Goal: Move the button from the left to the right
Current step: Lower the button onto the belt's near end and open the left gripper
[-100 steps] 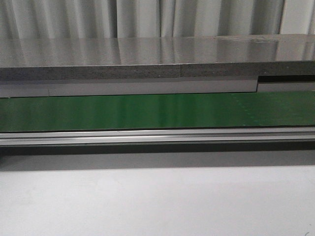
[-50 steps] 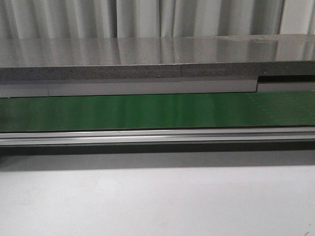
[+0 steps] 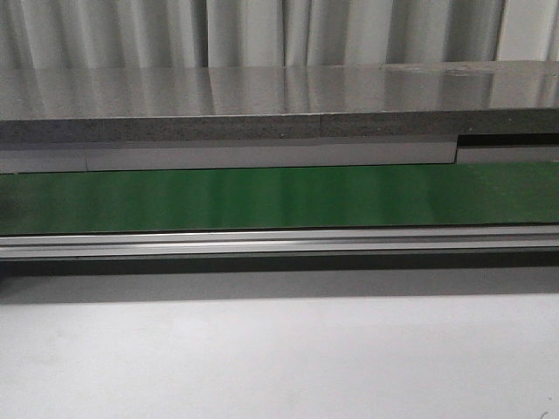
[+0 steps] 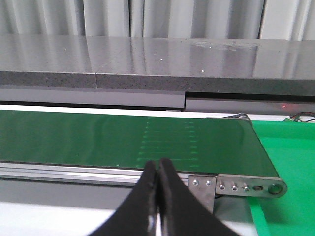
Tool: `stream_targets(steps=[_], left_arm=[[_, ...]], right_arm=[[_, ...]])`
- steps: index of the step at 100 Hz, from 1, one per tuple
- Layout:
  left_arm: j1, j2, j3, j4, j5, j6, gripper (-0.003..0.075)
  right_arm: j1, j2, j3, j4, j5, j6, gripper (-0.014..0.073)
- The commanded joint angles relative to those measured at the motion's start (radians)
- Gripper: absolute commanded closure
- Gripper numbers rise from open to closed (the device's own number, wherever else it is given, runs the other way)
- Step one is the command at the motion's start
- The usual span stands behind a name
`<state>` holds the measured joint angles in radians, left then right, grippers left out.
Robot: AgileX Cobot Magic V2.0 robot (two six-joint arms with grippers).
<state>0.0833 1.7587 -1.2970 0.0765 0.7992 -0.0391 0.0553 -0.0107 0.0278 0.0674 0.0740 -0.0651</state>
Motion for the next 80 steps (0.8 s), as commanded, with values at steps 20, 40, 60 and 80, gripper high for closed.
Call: stream_targets(steps=[20,40,60,80], left_arm=[[-0.008,-0.161,-0.023,-0.054,-0.032,0.001,0.0028],[-0.008,-0.299,-0.009,-0.076,-0.086,0.019,0.0028],[-0.025,-0.524,0.112,-0.113,-0.225,0.029,0.0028],[-0.106,-0.765,0.281,-0.11,-0.372,0.029,0.0028]], right_arm=[[0.001,-0.016,-0.015,-0.006,-0.085,-0.001,0.0662],[0.001,-0.016,-0.015,-0.006,-0.085,-0.001,0.0662],[0.001,-0.016,-0.015,-0.006,-0.085,-0.001,0.0662],[0.001,-0.016,-0.015,-0.006,-0.085,-0.001,0.0662]])
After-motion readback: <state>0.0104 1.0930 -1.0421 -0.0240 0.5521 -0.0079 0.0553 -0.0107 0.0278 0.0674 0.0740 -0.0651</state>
